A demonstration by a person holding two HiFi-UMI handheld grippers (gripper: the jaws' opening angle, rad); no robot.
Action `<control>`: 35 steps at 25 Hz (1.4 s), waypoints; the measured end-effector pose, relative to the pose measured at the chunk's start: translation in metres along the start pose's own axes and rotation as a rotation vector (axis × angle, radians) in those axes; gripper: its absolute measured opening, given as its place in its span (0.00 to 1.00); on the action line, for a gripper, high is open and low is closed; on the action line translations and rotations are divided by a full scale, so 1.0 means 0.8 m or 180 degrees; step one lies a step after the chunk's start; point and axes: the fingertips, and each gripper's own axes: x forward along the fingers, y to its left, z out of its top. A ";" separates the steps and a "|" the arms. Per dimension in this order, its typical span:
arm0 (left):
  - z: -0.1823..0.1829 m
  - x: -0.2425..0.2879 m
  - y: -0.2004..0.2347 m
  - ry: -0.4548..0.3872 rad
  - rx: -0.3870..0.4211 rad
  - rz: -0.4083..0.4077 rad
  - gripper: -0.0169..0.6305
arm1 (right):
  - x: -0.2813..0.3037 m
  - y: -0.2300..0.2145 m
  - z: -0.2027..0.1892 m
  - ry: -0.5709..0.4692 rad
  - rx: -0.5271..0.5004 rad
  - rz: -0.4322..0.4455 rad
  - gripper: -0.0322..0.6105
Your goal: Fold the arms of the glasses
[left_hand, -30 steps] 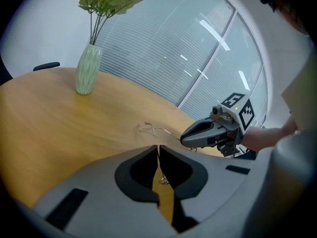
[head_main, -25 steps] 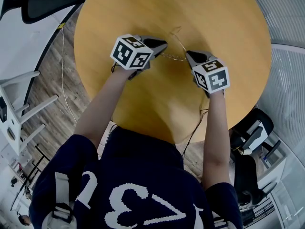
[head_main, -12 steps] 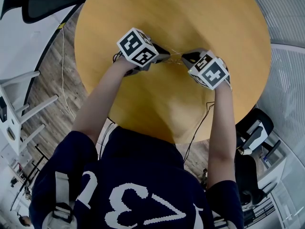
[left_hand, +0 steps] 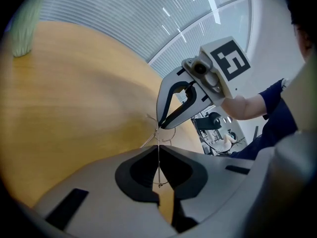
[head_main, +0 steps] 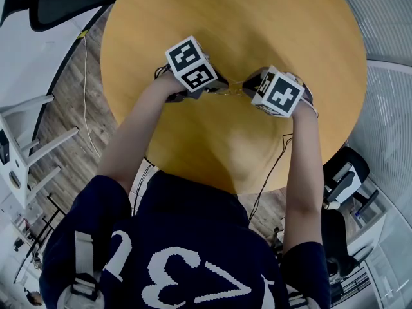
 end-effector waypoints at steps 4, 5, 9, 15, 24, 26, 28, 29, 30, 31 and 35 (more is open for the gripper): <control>-0.005 0.002 -0.006 0.0038 0.0036 -0.0075 0.06 | 0.000 0.006 -0.004 0.0054 0.0133 0.0178 0.10; -0.004 0.000 -0.006 0.0018 0.0063 -0.0062 0.06 | 0.000 0.007 -0.005 0.0073 0.0123 0.0189 0.10; -0.003 -0.016 -0.006 -0.0114 0.0055 -0.0013 0.06 | 0.000 0.016 -0.005 0.0159 0.0013 0.0161 0.09; -0.020 -0.008 -0.024 0.0032 0.0125 -0.0088 0.06 | 0.007 0.031 -0.015 0.0195 -0.0154 -0.0298 0.09; -0.036 0.010 -0.046 -0.0043 0.0233 0.0089 0.06 | 0.015 0.041 -0.023 0.0069 -0.0250 -0.1253 0.10; -0.036 0.012 -0.045 -0.0158 0.0272 0.0243 0.06 | 0.015 0.039 -0.024 -0.0006 -0.0226 -0.1539 0.10; -0.034 0.013 -0.044 -0.0314 0.0296 0.0435 0.06 | 0.014 0.039 -0.027 -0.0099 -0.0138 -0.1769 0.10; -0.033 0.014 -0.043 -0.0398 0.0306 0.0540 0.06 | 0.013 0.040 -0.028 -0.0160 -0.0059 -0.1852 0.11; -0.032 0.015 -0.044 -0.0472 0.0319 0.0636 0.06 | 0.013 0.042 -0.029 -0.0222 0.0032 -0.1912 0.13; -0.033 0.016 -0.044 -0.0530 0.0336 0.0718 0.06 | 0.014 0.044 -0.030 -0.0276 0.0125 -0.1955 0.18; -0.036 0.018 -0.041 -0.0707 0.0348 0.1009 0.06 | 0.013 0.049 -0.033 -0.0453 0.0461 -0.2046 0.22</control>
